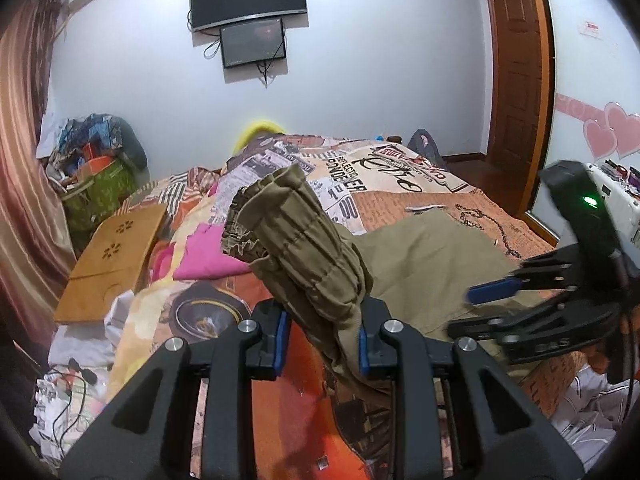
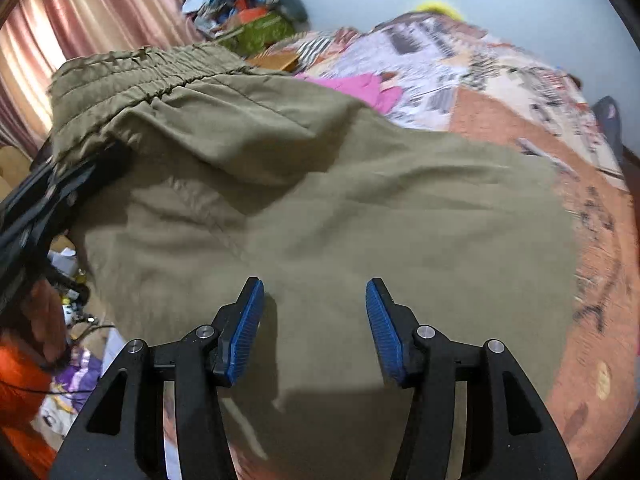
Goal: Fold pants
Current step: 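Raise the olive pants by the waistband with the left tool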
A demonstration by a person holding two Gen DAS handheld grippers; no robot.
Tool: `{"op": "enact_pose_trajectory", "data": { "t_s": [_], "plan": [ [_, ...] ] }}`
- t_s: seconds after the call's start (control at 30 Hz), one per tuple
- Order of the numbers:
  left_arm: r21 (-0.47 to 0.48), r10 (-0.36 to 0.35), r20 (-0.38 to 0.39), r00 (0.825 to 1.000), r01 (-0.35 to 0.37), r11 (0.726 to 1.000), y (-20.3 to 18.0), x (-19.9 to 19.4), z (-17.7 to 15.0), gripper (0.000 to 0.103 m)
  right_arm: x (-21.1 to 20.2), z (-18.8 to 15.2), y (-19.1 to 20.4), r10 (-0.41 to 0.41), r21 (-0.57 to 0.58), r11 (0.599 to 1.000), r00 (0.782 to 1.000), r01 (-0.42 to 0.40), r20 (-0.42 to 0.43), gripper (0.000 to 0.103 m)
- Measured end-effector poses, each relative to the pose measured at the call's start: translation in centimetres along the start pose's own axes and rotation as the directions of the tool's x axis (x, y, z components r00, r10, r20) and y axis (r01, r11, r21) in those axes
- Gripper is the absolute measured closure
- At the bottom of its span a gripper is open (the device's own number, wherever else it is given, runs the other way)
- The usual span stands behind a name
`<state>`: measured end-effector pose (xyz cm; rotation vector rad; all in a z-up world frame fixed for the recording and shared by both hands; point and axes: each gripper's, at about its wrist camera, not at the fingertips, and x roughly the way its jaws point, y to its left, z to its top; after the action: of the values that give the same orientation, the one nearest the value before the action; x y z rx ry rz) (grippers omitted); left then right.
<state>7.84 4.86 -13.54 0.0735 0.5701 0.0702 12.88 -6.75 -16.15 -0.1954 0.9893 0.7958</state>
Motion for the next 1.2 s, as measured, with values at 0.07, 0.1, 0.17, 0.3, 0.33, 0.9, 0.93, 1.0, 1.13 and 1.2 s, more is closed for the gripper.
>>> {"op": "enact_pose_trajectory", "data": {
  "t_s": [0.07, 0.1, 0.17, 0.3, 0.33, 0.9, 0.93, 1.0, 1.13, 1.2],
  "plan": [
    [0.009, -0.001, 0.01, 1.0, 0.001, 1.0, -0.3, -0.2, 0.3, 0.077, -0.7, -1.2, -0.7, -0.049, 0.011, 0.999, 0.999, 0.049, 0.017, 0.053],
    [0.017, -0.003, 0.018, 1.0, 0.003, 1.0, -0.7, -0.3, 0.6, 0.077, -0.8, -1.7, -1.0, -0.061, 0.019, 0.998, 0.998, 0.06, 0.018, 0.053],
    [0.027, -0.013, 0.028, 1.0, 0.013, 1.0, -1.5, -0.5, 1.1, 0.077, -0.1, -2.8, -1.6, -0.066, 0.034, 0.997, 0.998, 0.067, -0.016, 0.053],
    [0.046, -0.053, 0.039, 0.998, 0.051, 0.998, -3.2, -0.6, 1.9, 0.078, 0.6, -3.9, -1.8, -0.065, 0.028, 0.997, 0.998, 0.066, -0.015, 0.051],
    [0.052, -0.06, 0.041, 0.997, 0.058, 0.997, -3.6, -0.6, 2.1, 0.078, 0.7, -4.0, -1.6, -0.066, 0.028, 0.997, 0.998, 0.067, -0.011, 0.05],
    [0.144, -0.178, 0.032, 0.983, 0.172, 0.975, -9.1, 0.1, 4.7, 0.08, -5.5, -7.3, -5.3, -0.125, 0.152, 0.982, 0.987, 0.109, 0.096, 0.051],
    [0.145, -0.189, 0.029, 0.982, 0.183, 0.972, -9.4, 0.3, 4.9, 0.08, -5.0, -7.8, -5.9, -0.13, 0.167, 0.979, 0.989, 0.117, 0.07, 0.05],
    [0.151, -0.204, 0.027, 0.979, 0.197, 0.969, -10.2, 0.4, 5.0, 0.08, -3.7, -8.7, -6.4, -0.119, 0.19, 0.975, 0.993, 0.112, 0.026, 0.05],
    [0.168, -0.238, 0.015, 0.971, 0.232, 0.958, -12.0, 0.7, 5.3, 0.08, -3.3, -9.5, -6.8, -0.103, 0.226, 0.97, 0.994, 0.09, 0.046, 0.049],
    [0.178, -0.259, 0.0, 0.966, 0.255, 0.95, -13.0, 1.1, 5.5, 0.08, -3.2, -9.5, -6.8, -0.099, 0.235, 0.968, 0.994, 0.084, 0.053, 0.049]
  ]
}}
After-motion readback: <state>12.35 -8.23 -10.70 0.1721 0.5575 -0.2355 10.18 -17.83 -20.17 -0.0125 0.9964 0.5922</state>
